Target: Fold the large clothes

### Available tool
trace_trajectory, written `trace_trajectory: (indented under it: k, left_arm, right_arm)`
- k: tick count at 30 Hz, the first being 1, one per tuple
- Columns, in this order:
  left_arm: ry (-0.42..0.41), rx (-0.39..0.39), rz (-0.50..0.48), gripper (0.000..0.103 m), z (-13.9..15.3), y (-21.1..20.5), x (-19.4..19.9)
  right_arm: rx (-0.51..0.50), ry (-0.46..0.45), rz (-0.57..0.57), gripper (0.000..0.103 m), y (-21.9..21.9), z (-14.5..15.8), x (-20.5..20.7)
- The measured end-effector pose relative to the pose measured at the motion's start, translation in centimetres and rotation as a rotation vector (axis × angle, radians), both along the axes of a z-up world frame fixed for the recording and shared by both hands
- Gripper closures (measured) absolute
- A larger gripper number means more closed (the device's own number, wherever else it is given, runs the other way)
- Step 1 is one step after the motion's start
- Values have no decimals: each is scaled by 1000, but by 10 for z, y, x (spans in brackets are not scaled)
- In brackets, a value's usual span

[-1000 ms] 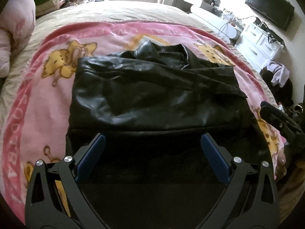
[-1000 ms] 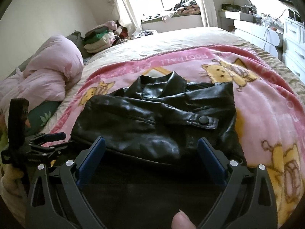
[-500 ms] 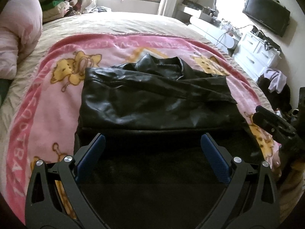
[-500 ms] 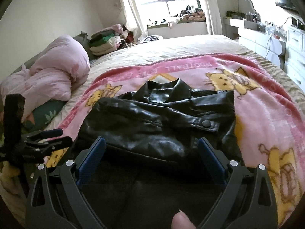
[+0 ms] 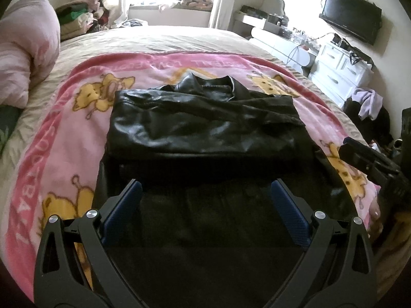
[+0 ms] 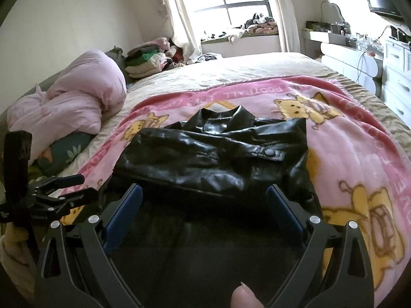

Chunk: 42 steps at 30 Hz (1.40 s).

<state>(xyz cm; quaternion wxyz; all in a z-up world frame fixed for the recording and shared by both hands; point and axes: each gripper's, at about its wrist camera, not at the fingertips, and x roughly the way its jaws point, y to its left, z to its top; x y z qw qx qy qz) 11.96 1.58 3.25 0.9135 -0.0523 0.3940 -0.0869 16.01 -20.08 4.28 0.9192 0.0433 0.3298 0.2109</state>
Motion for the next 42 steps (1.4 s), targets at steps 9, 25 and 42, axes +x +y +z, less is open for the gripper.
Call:
trace_trajectory:
  k: [9, 25, 42]
  left_arm:
    - [-3, -8, 33, 9, -1, 9, -26]
    - [26, 69, 101, 9, -17, 30, -67]
    - [116, 122, 144, 9, -50, 49, -90]
  right_arm:
    - [-6, 15, -21, 7, -12, -6, -23]
    - [-28, 68, -31, 7, -35, -13, -64]
    - [-98, 208, -31, 5, -56, -39, -92]
